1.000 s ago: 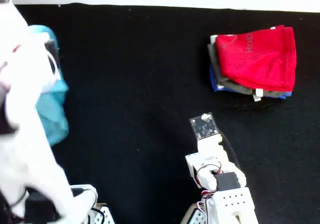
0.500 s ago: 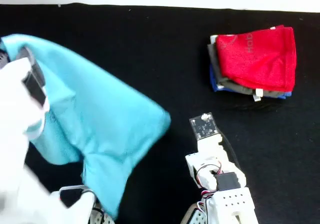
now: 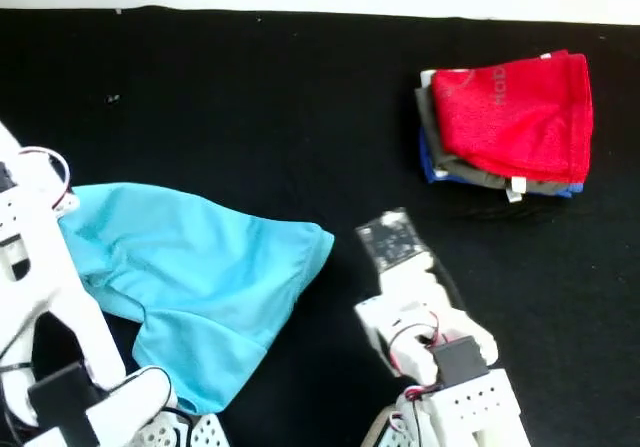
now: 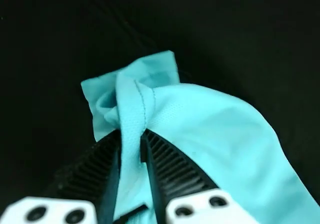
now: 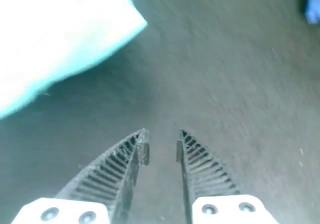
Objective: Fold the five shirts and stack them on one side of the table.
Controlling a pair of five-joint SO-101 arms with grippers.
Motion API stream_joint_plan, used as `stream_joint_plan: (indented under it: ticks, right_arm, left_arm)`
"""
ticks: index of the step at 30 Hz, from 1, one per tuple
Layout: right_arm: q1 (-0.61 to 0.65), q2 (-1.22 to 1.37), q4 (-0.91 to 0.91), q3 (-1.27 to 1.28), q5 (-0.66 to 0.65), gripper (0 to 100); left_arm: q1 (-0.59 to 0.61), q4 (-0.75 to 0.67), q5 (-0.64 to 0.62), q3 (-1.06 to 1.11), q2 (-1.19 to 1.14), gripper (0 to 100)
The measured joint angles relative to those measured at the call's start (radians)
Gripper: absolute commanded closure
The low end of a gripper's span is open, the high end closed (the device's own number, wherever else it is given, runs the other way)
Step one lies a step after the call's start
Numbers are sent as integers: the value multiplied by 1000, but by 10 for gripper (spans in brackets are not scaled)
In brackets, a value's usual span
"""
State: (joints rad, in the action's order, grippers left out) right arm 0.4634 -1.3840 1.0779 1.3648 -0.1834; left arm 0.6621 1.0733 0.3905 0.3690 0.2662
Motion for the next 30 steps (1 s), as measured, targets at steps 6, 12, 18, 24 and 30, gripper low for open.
stream_joint_plan:
  ticks: [6,12,18,24,30]
  right_arm:
    - [87,284,3,-195,-35,894]
    - [203,730,43,-537,-37,892]
    - [405,1092,-15,-637,-37,892]
    - [410,1339,-215,-649,-37,892]
    - [270,1505,-232,-818,-38,892]
  left_arm:
    - [58,-43,101,11,-92,990]
    - [94,-46,158,11,-147,990]
    - [97,-49,158,11,-157,990]
    - [104,-49,158,11,-157,990]
    - [106,-49,158,11,-157,990]
